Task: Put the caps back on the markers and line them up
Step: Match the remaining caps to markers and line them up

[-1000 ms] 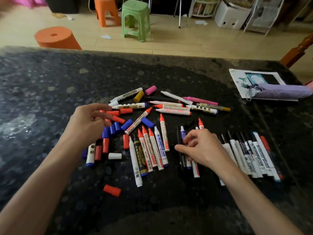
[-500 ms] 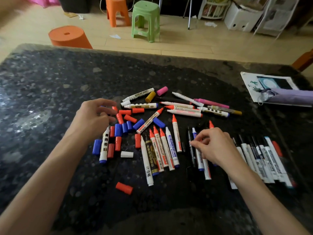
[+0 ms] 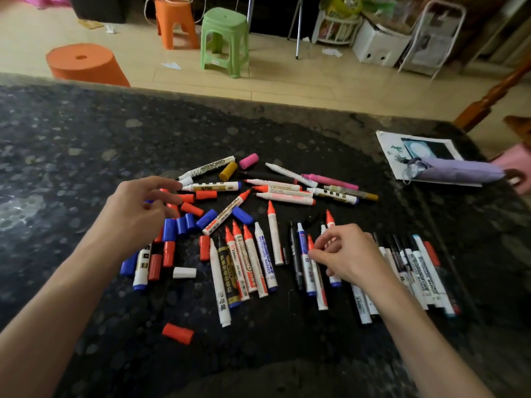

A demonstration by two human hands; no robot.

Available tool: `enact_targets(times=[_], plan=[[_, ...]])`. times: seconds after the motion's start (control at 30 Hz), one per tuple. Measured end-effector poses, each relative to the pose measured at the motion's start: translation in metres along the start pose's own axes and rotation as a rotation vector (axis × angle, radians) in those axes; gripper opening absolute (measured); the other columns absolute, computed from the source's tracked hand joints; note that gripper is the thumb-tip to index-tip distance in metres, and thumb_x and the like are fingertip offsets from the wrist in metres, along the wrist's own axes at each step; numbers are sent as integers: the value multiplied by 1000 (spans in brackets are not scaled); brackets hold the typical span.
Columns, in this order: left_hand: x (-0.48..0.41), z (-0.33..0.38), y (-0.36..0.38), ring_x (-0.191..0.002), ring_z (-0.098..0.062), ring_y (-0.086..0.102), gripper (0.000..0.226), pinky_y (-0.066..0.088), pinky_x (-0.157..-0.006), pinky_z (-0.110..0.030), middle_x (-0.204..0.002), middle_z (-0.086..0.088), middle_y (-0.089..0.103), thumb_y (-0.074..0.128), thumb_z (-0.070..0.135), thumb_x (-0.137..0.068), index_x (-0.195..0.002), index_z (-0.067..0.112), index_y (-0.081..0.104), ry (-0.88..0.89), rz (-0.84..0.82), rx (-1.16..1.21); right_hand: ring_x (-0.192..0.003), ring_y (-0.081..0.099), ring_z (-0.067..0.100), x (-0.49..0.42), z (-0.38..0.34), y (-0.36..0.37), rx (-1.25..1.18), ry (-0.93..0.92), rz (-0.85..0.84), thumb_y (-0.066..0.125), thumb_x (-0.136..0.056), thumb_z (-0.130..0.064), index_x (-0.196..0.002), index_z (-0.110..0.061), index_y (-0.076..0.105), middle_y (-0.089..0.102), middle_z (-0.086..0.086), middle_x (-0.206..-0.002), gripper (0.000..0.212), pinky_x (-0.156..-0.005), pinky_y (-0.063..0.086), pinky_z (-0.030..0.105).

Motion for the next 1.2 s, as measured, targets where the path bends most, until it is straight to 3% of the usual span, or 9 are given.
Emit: enact_targets(times=[0.17,0.37,0.53,0.73,0.83,0.9,1.07,1.2], plan=[[1,2,0,-85,-14,76,52,59,-92,-53,-89,7,78,43,-11,-92,-103,30,74,3,-7,-17,-58,69,-2,0,-8,2,26,-17,-19,81,-89,-37,-89,-32,68,71,-10,-62,14,-59,51,22],[2,5,-1,-87,-15,74,47,58,-93,-49,-94,4,76,46,-11,-93,-108,25,73,-10,16,-16,-71,70,4,-7,-11,1,26,-40,29,77,-92,-37,-93,-34,68,73,-10,-77,9,-78,62,34],[2,5,-1,-88,-17,74,46,59,-89,-51,-94,7,76,49,-9,-92,-109,26,73,-1,10,-28,-77,68,3,-14,-12,-2,-16,-31,104,77,-92,-36,-100,-34,70,71,-13,-85,11,-78,60,31],[4,8,-7,-78,-9,74,50,60,-74,-38,-92,6,77,42,-11,-90,-105,24,73,18,51,-1,-96,63,-1,-39,-40,2,-165,-280,230,77,-93,-33,-119,-33,68,66,-16,-105,28,-82,52,19],[3,6,-11,-67,-2,71,49,57,-63,-31,-94,5,77,46,-12,-90,-105,25,73,31,73,16,-121,55,8,-69,-68,11,-51,-413,223,70,-98,-33,-132,-30,64,64,-9,-127,34,-96,40,24],[-1,3,-14,-72,-6,73,50,53,-63,-27,-94,4,77,46,-11,-89,-100,29,73,32,78,26,-131,49,14,-89,-88,16,63,-455,229,64,-101,-31,-137,-29,62,62,-5,-135,36,-104,37,32],[-5,-3,-22,-79,-8,75,49,57,-78,-32,-92,8,77,47,-9,-89,-106,29,73,46,89,20,-131,48,26,-123,-113,23,402,-415,205,58,-105,-33,-139,-28,64,63,2,-136,35,-106,35,44],[-10,-8,-37,-80,-7,75,47,59,-87,-36,-93,10,77,50,-7,-90,-109,29,73,47,127,17,-128,48,27,-127,-118,26,478,-386,185,67,-99,-36,-135,-28,66,63,3,-134,37,-105,37,44]])
Point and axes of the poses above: each hand's wrist, its own x-axis away from the middle knuckle, its own y-axis out of the palm, z = x × y, the point moved 1 cm from there along -x, towards the middle knuckle
